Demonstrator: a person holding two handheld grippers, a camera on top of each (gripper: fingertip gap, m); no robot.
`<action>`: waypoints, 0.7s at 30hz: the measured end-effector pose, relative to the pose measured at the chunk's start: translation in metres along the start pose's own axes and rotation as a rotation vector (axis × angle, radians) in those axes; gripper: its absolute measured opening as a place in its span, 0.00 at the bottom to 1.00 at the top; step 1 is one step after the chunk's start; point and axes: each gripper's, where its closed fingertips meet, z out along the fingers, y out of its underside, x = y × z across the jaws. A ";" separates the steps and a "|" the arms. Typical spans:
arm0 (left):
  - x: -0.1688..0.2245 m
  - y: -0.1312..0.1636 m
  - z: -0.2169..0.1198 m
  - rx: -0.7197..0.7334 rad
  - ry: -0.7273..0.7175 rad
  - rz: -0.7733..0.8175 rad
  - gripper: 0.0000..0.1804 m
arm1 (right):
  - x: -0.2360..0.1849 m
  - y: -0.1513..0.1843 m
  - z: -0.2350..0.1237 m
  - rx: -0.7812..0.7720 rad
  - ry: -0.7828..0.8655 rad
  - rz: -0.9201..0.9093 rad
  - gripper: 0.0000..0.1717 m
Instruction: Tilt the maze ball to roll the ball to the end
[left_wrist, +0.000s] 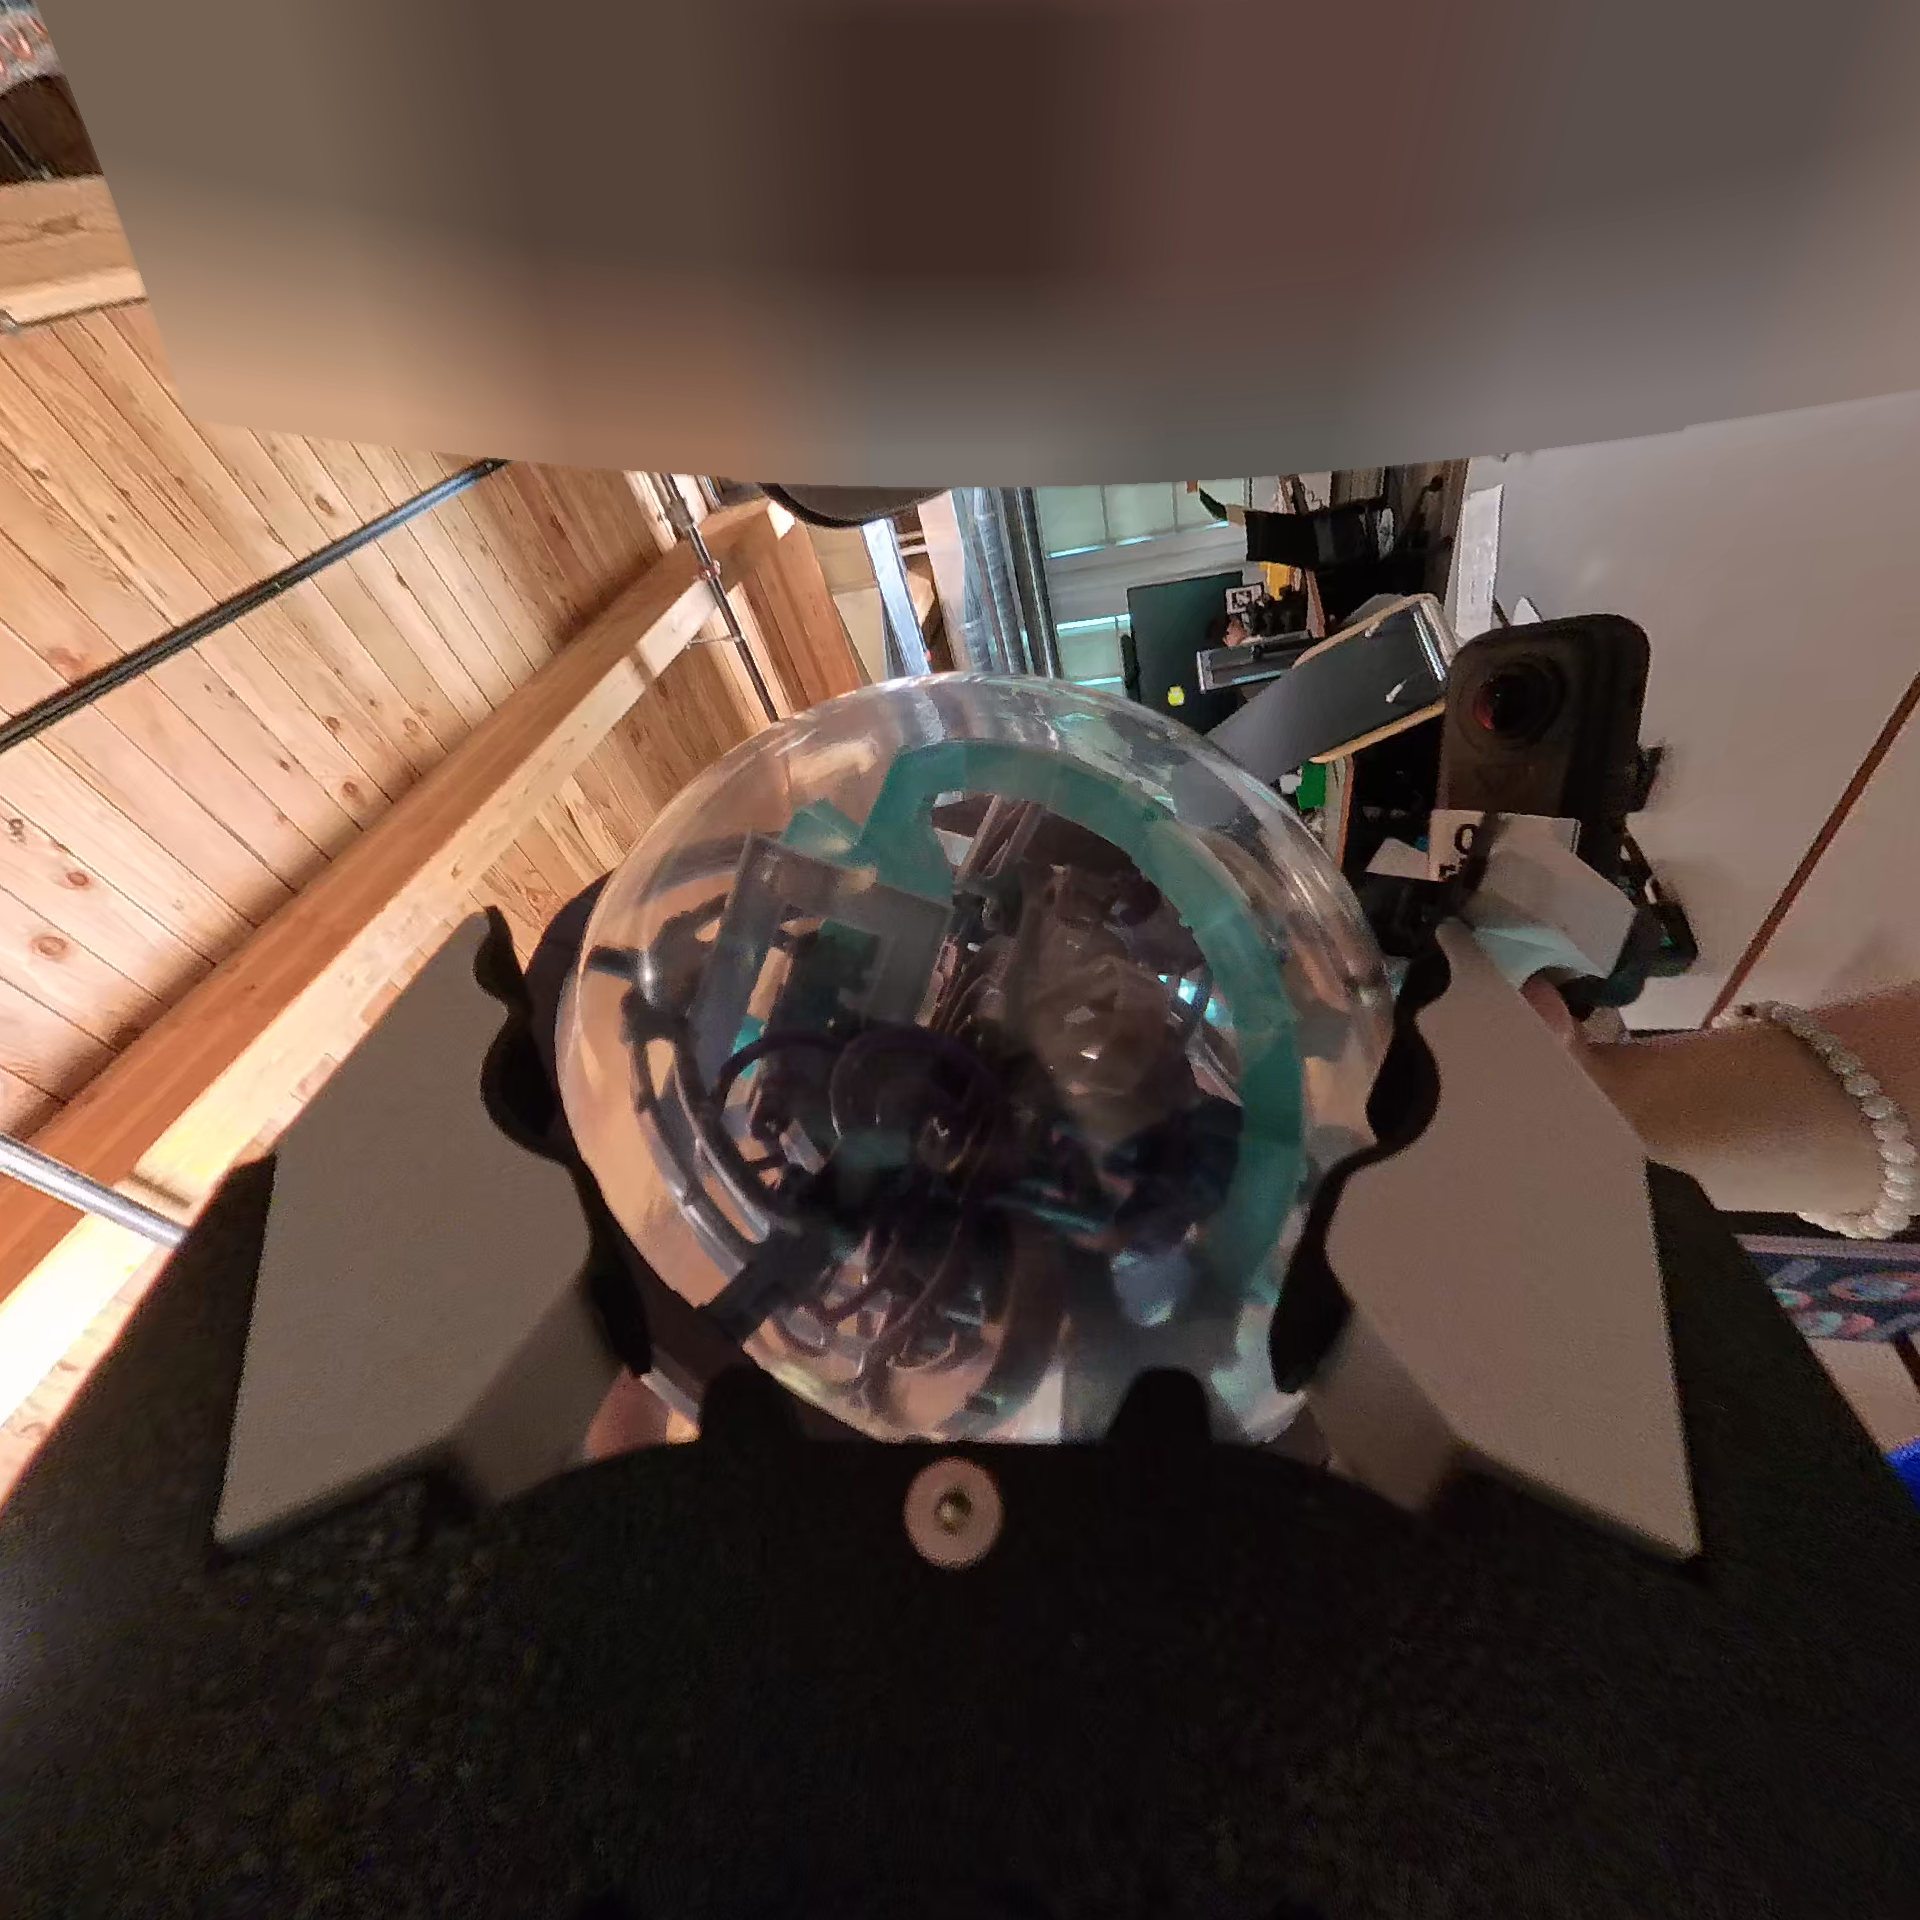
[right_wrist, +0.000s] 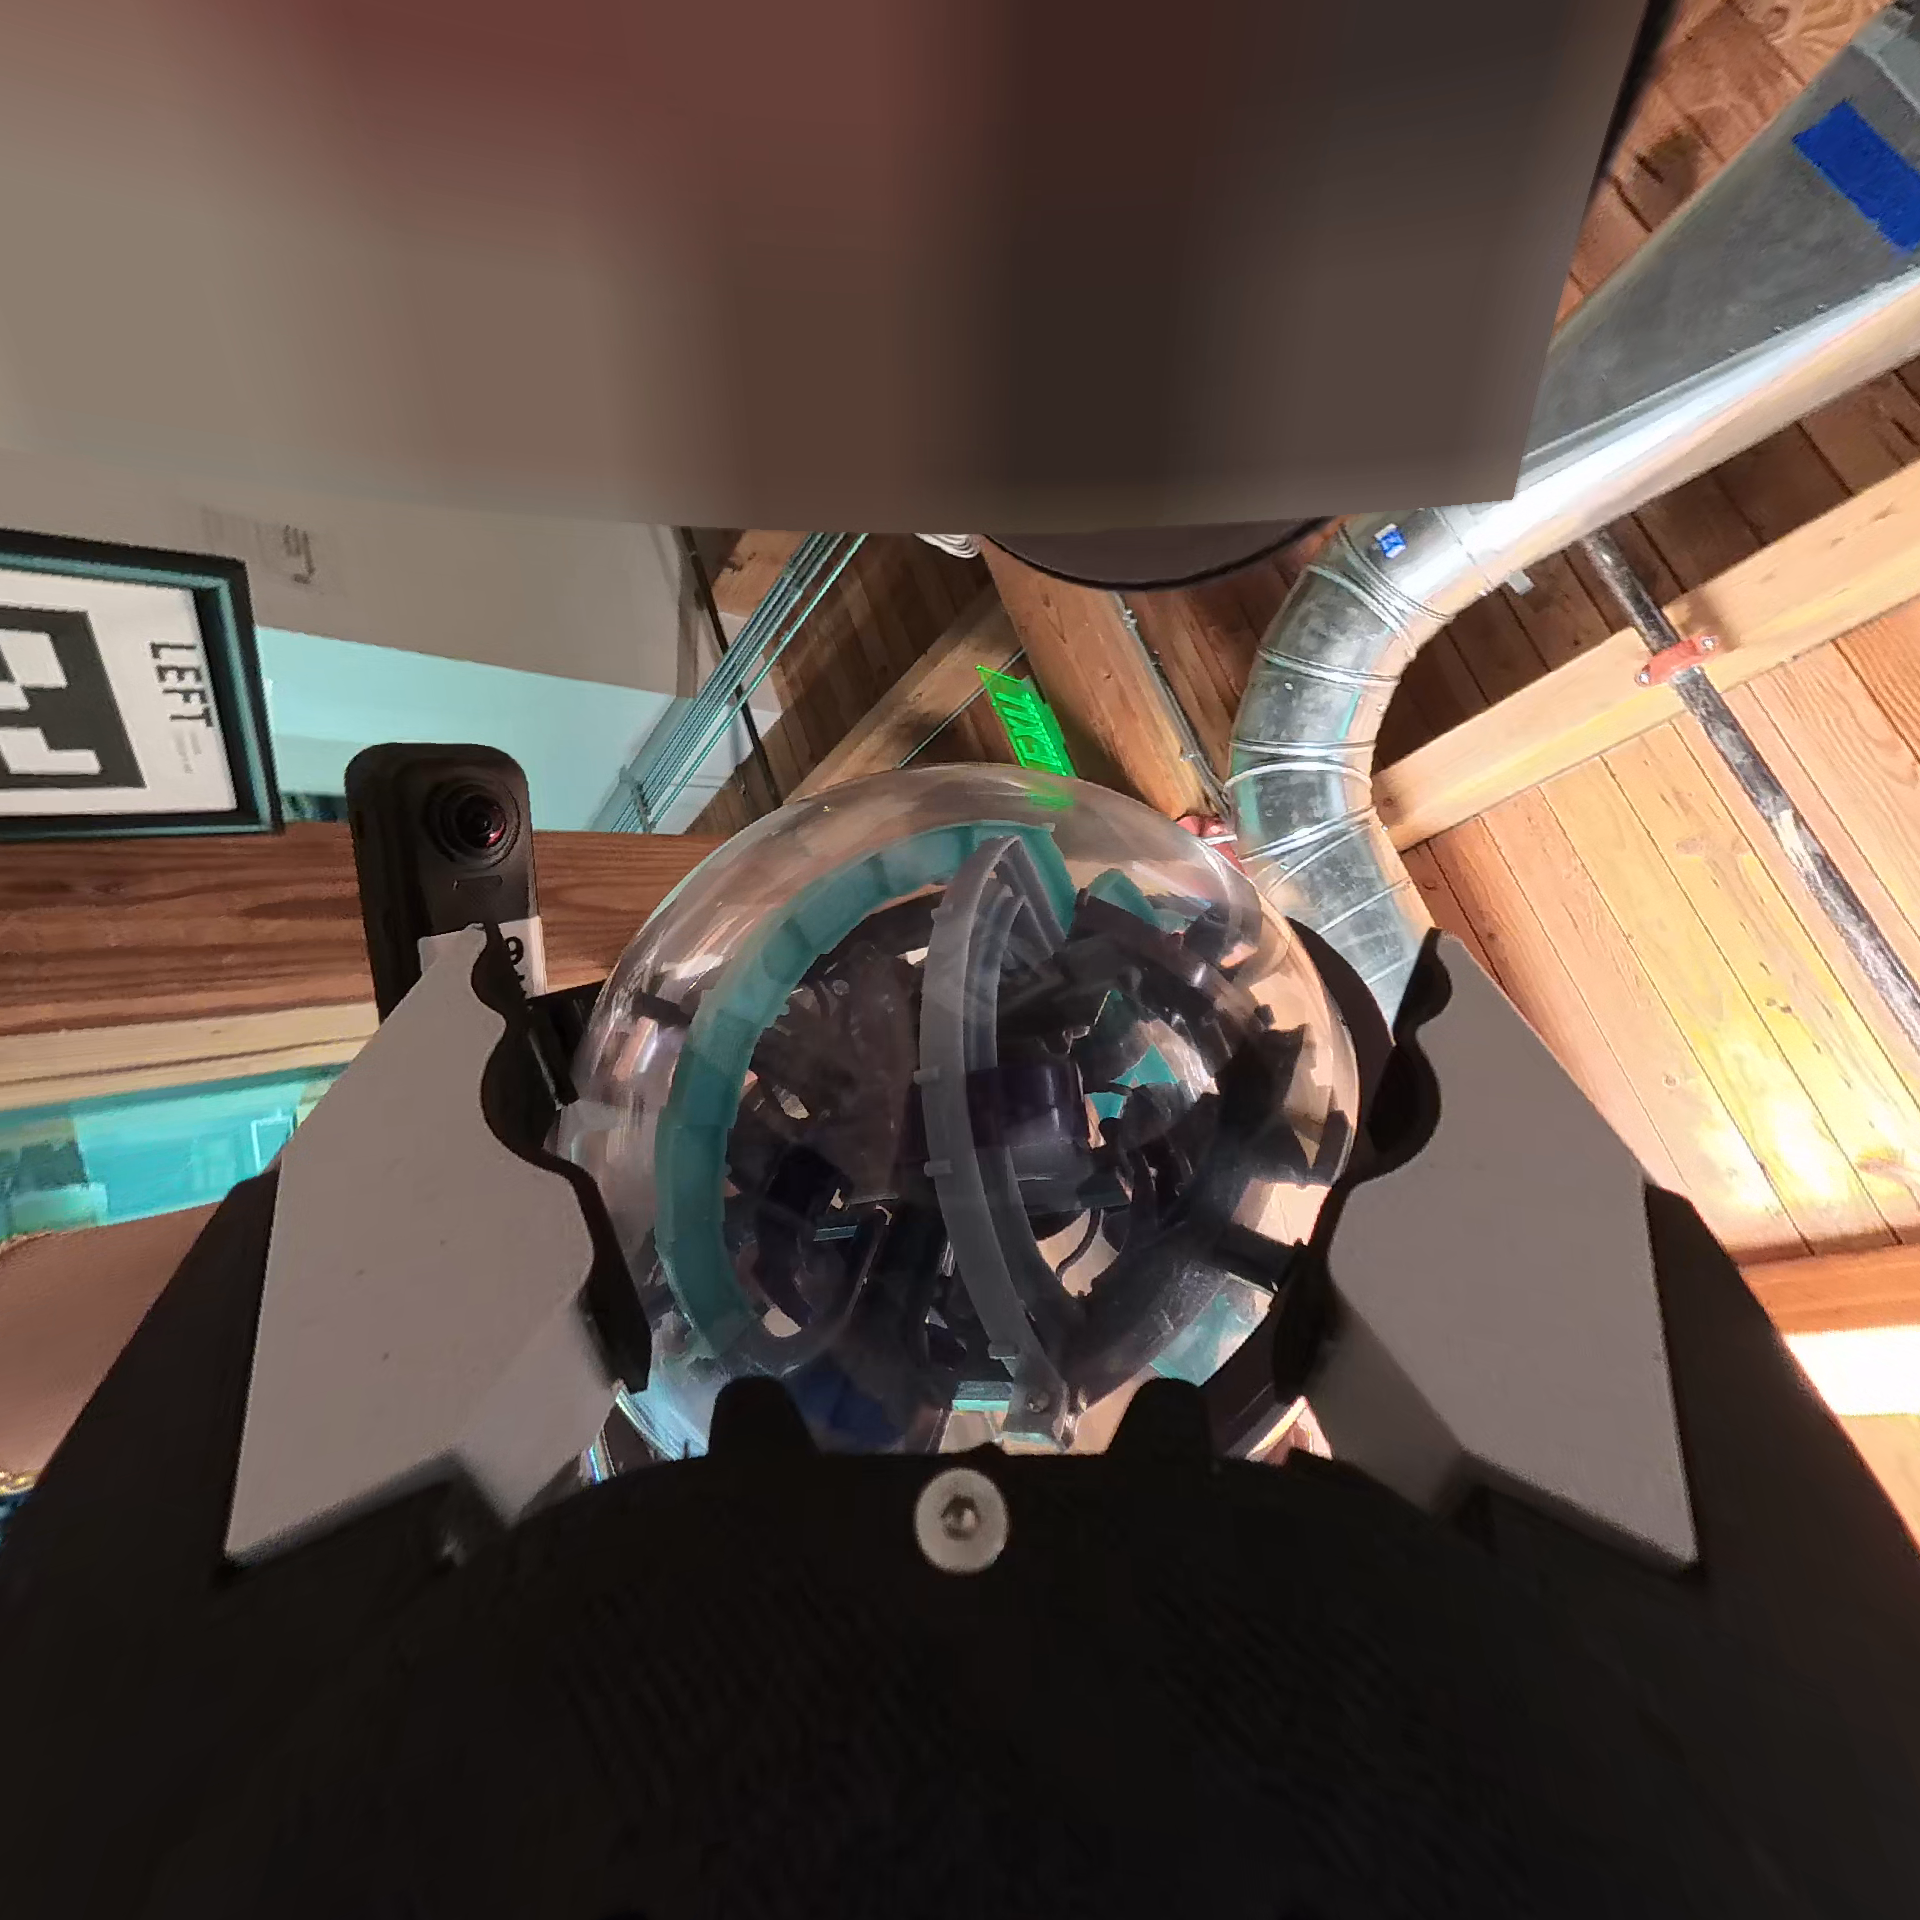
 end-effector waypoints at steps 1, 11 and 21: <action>0.000 0.002 0.001 -0.016 0.006 -0.005 0.86 | 0.002 0.001 -0.001 0.003 0.010 0.011 0.91; 0.007 0.010 0.012 -0.107 0.054 -0.034 0.86 | 0.011 0.002 -0.014 0.029 0.099 0.079 0.91; 0.018 0.023 0.017 -0.196 0.122 -0.072 0.86 | 0.010 0.008 -0.029 0.052 0.202 0.141 0.92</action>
